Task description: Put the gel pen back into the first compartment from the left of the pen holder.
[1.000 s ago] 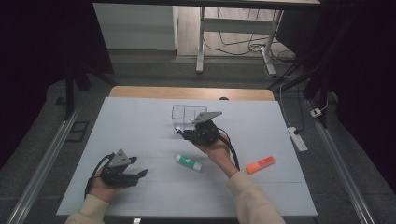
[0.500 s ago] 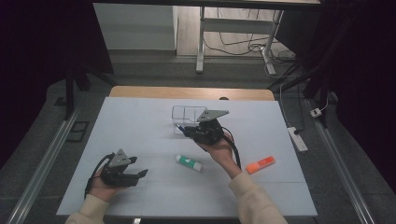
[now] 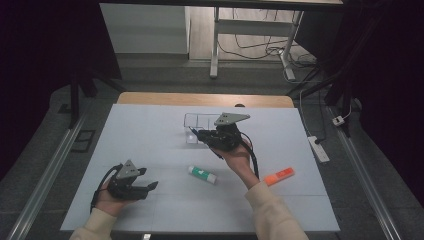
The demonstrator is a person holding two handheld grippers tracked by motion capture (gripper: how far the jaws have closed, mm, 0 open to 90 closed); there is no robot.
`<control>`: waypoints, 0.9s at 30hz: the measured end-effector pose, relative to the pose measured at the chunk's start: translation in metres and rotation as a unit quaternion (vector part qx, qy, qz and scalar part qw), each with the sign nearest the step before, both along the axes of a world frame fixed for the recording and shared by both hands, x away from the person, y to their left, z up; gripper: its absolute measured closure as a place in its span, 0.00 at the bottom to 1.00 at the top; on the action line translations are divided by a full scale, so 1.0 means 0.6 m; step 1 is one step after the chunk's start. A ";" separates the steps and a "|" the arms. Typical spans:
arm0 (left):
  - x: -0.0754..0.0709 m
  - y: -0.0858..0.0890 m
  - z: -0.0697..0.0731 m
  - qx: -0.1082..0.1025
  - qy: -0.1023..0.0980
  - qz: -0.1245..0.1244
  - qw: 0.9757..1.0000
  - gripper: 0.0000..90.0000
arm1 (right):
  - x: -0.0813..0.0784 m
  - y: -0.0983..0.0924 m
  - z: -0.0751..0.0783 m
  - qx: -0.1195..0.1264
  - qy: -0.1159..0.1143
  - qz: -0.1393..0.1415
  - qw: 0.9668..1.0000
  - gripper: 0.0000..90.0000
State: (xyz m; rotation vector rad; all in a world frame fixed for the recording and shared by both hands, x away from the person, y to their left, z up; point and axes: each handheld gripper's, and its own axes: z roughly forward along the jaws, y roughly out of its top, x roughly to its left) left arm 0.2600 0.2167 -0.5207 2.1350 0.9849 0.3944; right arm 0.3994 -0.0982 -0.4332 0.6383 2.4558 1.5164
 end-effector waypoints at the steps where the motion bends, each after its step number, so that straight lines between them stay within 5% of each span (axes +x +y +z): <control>1: 0.000 0.000 0.000 0.000 0.000 0.000 1.000 0.36 | 0.001 0.000 0.002 0.001 -0.002 0.001 1.000 0.88; 27: 0.001 0.000 0.000 -0.001 0.001 -0.001 1.000 0.36 | 0.030 0.006 0.037 0.027 -0.018 -0.026 0.999 0.88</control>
